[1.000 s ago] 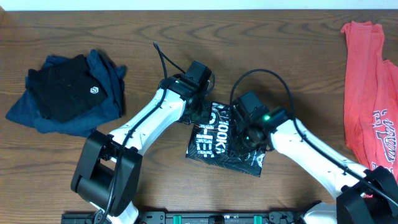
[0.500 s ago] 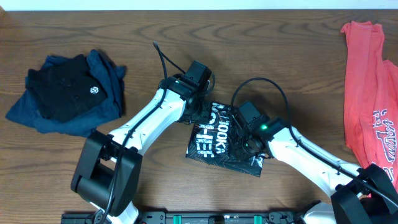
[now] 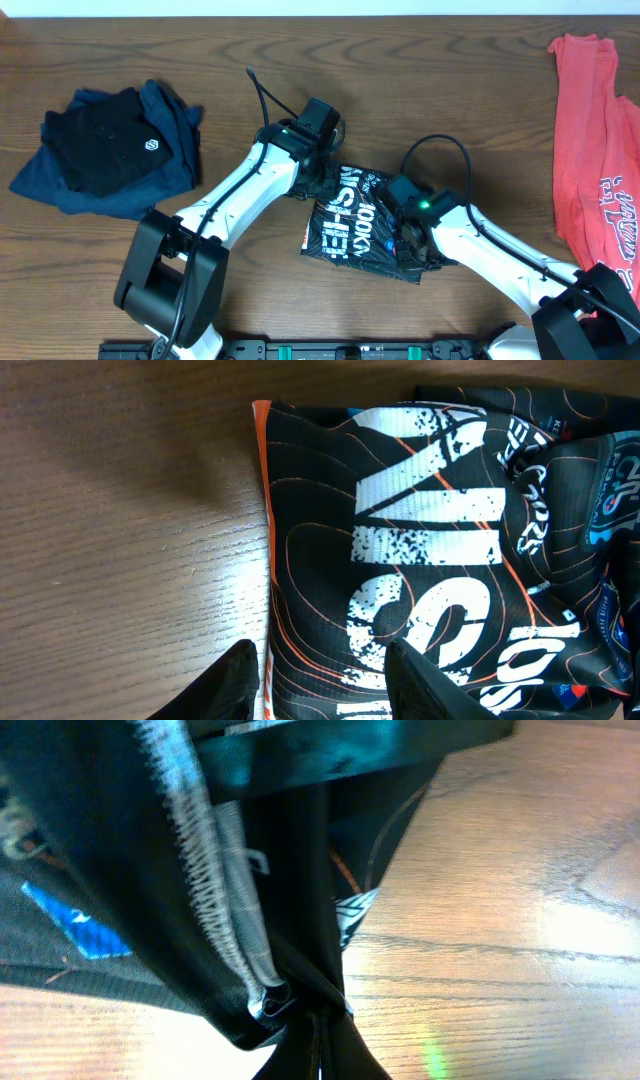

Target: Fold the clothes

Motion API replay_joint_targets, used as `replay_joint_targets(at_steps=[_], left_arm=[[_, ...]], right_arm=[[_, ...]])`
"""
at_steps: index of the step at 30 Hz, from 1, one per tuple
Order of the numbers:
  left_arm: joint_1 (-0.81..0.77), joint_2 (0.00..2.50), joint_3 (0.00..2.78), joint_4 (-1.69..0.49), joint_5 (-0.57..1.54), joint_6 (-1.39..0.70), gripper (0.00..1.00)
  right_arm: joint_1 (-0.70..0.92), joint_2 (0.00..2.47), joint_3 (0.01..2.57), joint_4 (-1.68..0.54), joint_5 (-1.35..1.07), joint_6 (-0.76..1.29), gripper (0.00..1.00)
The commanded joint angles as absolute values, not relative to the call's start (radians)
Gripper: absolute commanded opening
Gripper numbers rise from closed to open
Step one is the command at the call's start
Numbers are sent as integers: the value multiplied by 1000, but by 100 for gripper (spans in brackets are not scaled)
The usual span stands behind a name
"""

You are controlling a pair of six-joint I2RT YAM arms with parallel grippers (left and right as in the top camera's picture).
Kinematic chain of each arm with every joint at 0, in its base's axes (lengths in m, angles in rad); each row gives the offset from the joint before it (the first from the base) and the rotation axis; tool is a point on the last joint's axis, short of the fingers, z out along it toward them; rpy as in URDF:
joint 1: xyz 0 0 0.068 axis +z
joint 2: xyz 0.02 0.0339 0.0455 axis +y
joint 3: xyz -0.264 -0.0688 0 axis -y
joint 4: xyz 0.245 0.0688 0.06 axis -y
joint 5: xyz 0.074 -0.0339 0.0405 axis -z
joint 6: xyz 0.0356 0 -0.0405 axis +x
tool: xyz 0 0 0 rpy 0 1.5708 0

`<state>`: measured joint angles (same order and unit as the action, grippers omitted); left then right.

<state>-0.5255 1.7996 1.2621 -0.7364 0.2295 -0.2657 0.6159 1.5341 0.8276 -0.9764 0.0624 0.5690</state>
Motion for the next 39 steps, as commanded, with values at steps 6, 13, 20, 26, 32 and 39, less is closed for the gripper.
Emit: replay_joint_targets(at_steps=[6, 13, 20, 26, 32, 39], left_arm=[[-525, 1807, 1260, -748, 228, -275, 43], [-525, 1807, 1260, -763, 228, -274, 43], [-525, 1807, 1260, -762, 227, -274, 43], [-525, 1807, 1260, -762, 227, -274, 43], [-525, 1807, 1260, -762, 227, -274, 43], [-525, 1807, 1260, -762, 228, -274, 43]], right_arm=[[627, 1531, 826, -942, 109, 704, 16], [599, 1491, 896, -933, 110, 750, 17], [550, 1449, 974, -849, 124, 653, 36], [533, 1522, 966, -802, 135, 653, 34], [525, 1610, 966, -768, 195, 657, 34], [489, 1629, 966, -739, 191, 666, 25]])
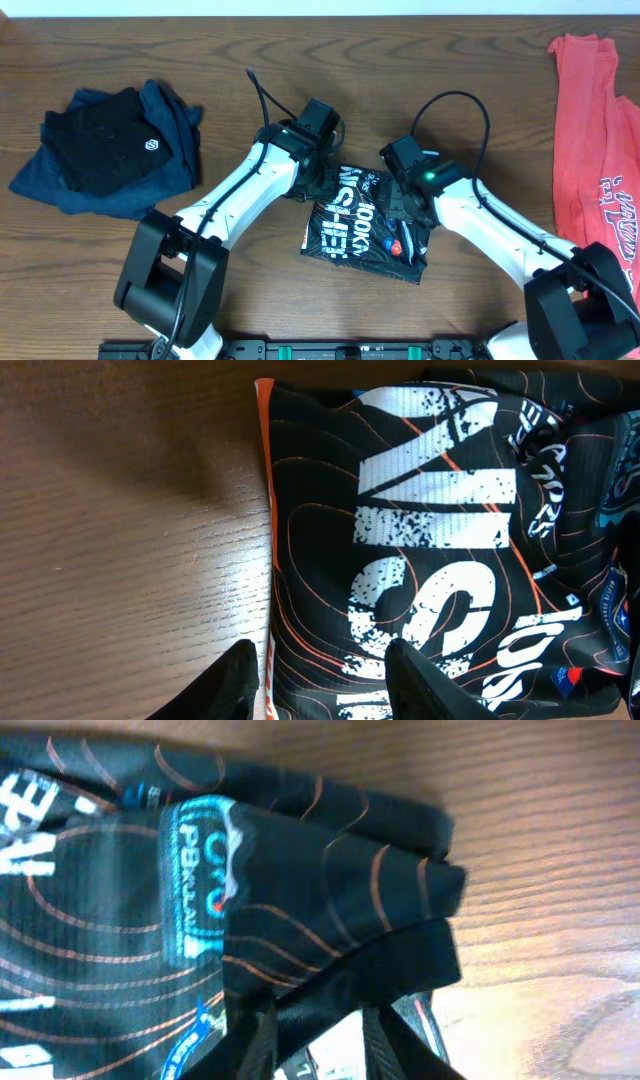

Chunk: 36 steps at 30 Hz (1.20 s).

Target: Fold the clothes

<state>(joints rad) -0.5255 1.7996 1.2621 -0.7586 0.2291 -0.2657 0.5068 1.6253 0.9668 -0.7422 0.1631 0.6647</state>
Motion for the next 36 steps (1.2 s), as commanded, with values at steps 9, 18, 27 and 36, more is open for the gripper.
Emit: replay_joint_targets(at_steps=[9, 18, 27, 36], left_arm=[[-525, 1807, 1260, -762, 227, -274, 43], [-525, 1807, 1260, -762, 228, -274, 43], [-525, 1807, 1260, -762, 227, -274, 43], [-525, 1807, 1260, -762, 227, -274, 43]], right_arm=[[484, 1629, 966, -725, 191, 665, 1], [393, 1629, 966, -724, 271, 657, 1], [282, 1629, 966, -730, 191, 513, 6], [289, 1629, 966, -798, 65, 496, 13]])
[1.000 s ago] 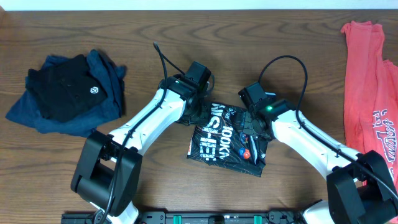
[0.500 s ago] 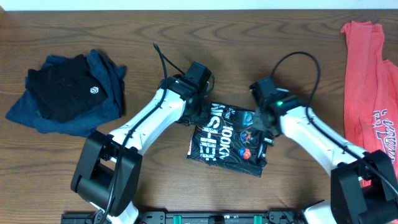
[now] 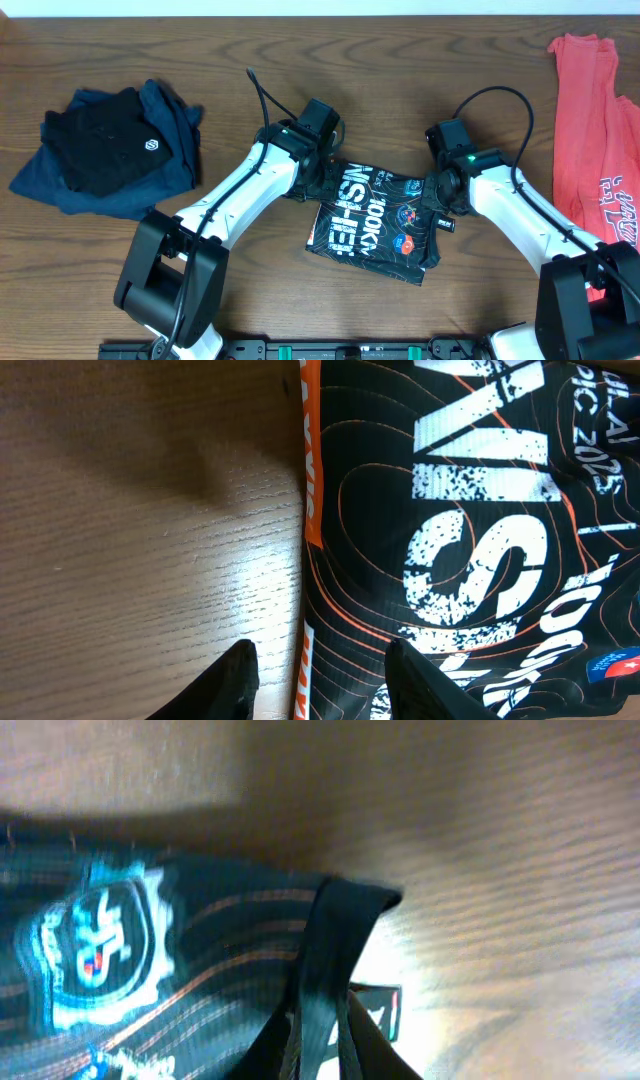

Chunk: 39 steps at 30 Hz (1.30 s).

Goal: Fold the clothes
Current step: 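Grasp the folded jersey bundle with the left gripper and lift it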

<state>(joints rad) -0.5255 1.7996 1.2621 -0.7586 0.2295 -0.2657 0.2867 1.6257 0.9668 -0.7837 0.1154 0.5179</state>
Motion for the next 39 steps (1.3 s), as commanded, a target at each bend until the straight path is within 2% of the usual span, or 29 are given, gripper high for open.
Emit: replay_joint_targets(at_steps=[1, 3, 7, 12, 18, 23, 29, 31, 36, 38, 39], left_arm=[[-525, 1807, 1260, -762, 228, -275, 44], [-527, 1807, 1260, -764, 231, -275, 44], [-530, 1808, 1260, -768, 235, -274, 64], [-529, 1820, 1260, -749, 236, -234, 75], [-527, 1872, 1260, -678, 370, -166, 77], [-527, 1931, 1260, -624, 405, -144, 77], [-527, 2006, 1260, -600, 558, -100, 77], [-527, 2024, 1260, -604, 593, -84, 71], [-523, 2027, 1261, -604, 592, -62, 31], [-515, 2027, 1261, -601, 587, -41, 9], [-510, 2027, 1261, -600, 578, -41, 6]], right_arm=[[289, 1629, 966, -808, 62, 496, 13], [289, 1629, 966, -835, 64, 494, 13], [289, 1627, 966, -850, 64, 492, 13], [289, 1582, 969, -849, 64, 492, 14], [288, 1489, 969, -849, 78, 488, 19], [288, 1472, 969, -862, 78, 481, 20], [288, 1472, 968, -869, 78, 481, 20], [288, 1472, 968, -869, 78, 481, 20], [288, 1472, 968, -876, 78, 481, 20], [288, 1472, 968, -876, 78, 480, 20], [288, 1472, 968, -876, 78, 480, 20]])
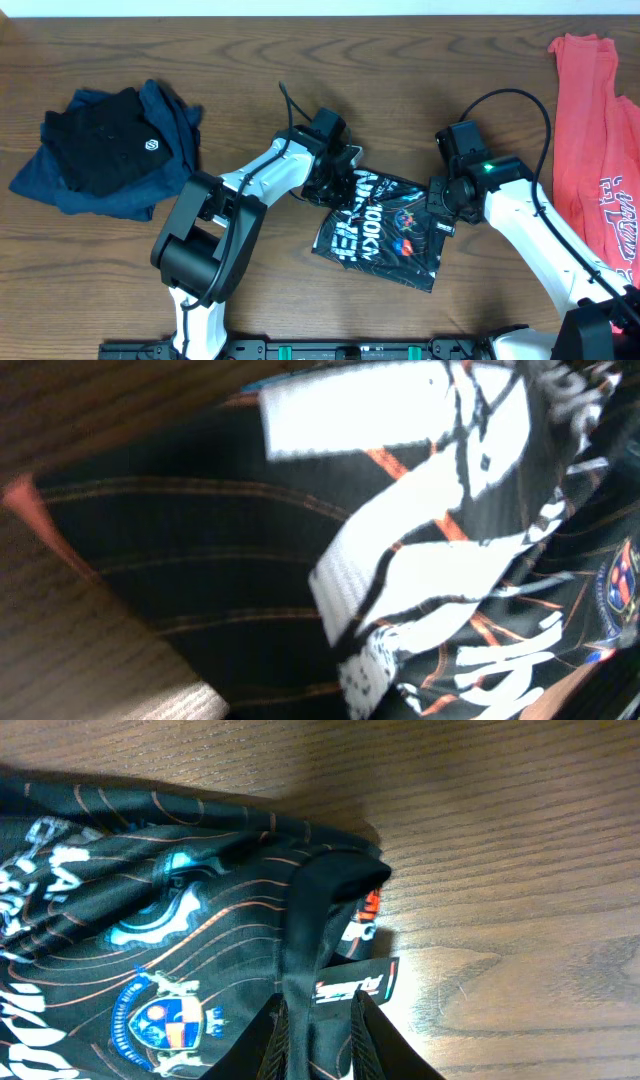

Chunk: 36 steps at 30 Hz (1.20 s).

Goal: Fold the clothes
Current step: 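Grasp the folded jersey bundle with the left gripper and lift it, then carry the bundle left and place it on the navy clothing stack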

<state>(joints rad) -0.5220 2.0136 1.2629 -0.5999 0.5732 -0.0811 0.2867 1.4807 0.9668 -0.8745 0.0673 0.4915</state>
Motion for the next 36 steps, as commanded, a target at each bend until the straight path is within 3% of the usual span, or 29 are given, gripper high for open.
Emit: replay_joint_targets(at_steps=[1, 9, 16, 24, 36], left_arm=[[-505, 2027, 1261, -600, 563, -41, 6], [-387, 1975, 1262, -628, 199, -114, 6], [-221, 1855, 1264, -627, 63, -116, 6], [-76, 1747, 1265, -561, -242, 1, 6], [75, 1688, 1296, -423, -361, 105, 6]], right_arm=[[288, 1472, 968, -876, 78, 480, 20], [288, 1472, 968, -883, 82, 467, 20], [288, 1472, 968, -883, 90, 462, 20], [288, 1472, 968, -887, 90, 462, 21], [288, 1472, 968, -887, 102, 462, 22]])
